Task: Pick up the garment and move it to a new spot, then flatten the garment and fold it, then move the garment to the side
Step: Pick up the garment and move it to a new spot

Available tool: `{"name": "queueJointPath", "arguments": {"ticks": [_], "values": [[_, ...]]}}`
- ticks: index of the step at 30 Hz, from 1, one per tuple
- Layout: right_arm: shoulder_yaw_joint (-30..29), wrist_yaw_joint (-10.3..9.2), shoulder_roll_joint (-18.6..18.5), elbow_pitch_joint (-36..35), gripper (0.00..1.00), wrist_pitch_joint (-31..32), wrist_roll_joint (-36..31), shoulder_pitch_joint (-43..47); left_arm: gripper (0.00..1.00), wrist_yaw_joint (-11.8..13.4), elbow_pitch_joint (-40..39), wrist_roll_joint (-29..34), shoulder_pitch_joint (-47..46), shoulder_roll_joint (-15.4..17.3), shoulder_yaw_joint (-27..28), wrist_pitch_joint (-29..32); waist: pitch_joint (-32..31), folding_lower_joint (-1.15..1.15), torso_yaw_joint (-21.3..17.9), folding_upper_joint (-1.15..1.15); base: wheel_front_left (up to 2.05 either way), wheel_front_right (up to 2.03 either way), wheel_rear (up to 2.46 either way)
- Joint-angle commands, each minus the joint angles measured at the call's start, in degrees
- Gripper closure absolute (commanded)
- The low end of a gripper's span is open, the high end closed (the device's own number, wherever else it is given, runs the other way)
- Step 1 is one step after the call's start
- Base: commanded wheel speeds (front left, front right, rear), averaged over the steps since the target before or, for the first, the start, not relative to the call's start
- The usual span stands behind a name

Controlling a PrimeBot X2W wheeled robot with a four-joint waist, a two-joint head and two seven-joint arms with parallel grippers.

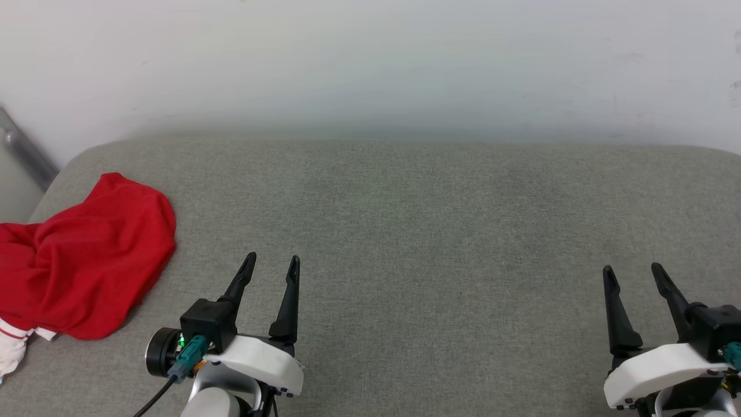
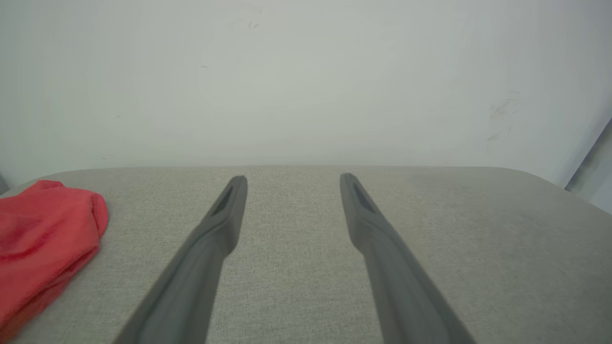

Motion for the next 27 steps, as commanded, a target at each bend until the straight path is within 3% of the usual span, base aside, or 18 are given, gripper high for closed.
{"name": "queueJointPath", "arguments": {"ticks": [1,13,27], "values": [[0.21,-0.02,0.05,-0.11,0.00,-0.39,-1.62,-0.54,0.00,0.18,0.14,0.90,-0.58,-0.01,-0.02,-0.60,0.11,0.00,0.28,0.00,0.00,0.00,0.00],[0.82,-0.03,0.05,0.63,0.00,-1.15,-1.17,-0.91,0.00,1.20,1.93,0.11,-1.25,-0.21,1.28,-0.89,0.38,0.00,5.68,0.00,0.00,0.00,0.00],[4.37,-0.02,0.05,1.34,0.00,-1.98,0.51,-2.46,0.00,2.91,2.79,0.85,-2.39,1.11,2.96,-0.89,1.08,0.00,20.16,0.00,0.00,0.00,0.00]]}}
